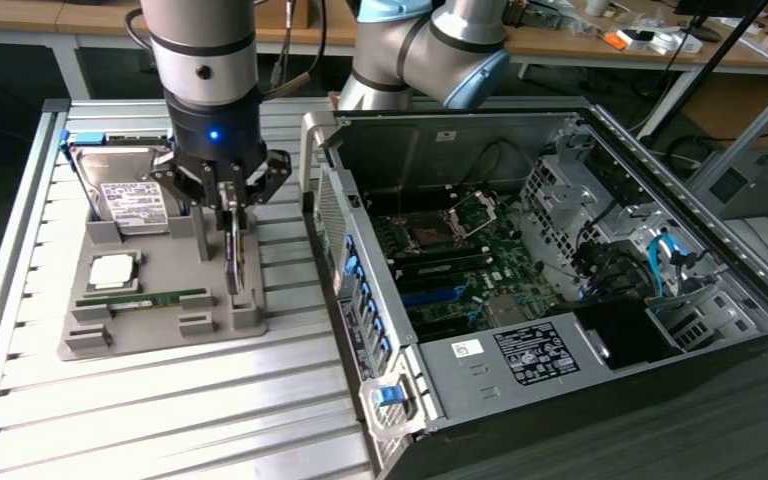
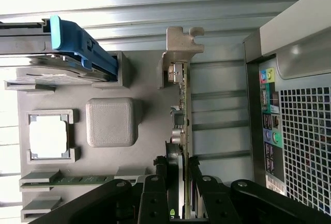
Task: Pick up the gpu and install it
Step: 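Pick up the gpu and move the gpu toward the slot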
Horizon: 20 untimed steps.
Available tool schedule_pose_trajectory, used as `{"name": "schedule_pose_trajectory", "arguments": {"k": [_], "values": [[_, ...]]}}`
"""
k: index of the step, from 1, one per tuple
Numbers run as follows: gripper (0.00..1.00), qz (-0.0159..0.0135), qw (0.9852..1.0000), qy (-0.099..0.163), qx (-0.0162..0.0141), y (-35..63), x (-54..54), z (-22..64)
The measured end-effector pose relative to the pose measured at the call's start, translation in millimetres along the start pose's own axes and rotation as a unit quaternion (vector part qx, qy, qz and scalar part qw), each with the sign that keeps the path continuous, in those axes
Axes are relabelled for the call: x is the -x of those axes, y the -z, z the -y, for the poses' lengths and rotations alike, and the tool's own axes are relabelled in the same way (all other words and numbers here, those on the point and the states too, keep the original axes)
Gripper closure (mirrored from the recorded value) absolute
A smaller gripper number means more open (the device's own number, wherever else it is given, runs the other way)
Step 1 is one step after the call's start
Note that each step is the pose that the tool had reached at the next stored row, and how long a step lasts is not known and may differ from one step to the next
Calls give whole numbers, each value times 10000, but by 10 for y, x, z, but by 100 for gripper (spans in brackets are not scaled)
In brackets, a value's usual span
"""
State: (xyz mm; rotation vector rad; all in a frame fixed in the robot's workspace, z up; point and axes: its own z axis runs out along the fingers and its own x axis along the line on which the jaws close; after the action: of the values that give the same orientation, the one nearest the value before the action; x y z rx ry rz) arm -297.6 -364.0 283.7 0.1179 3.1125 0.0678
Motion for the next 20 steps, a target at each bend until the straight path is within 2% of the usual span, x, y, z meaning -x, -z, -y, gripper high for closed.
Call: {"name": "schedule_pose_trajectory", "arguments": {"k": [20], "values": [[73,0,10000,0,2,65,2,-3]]}}
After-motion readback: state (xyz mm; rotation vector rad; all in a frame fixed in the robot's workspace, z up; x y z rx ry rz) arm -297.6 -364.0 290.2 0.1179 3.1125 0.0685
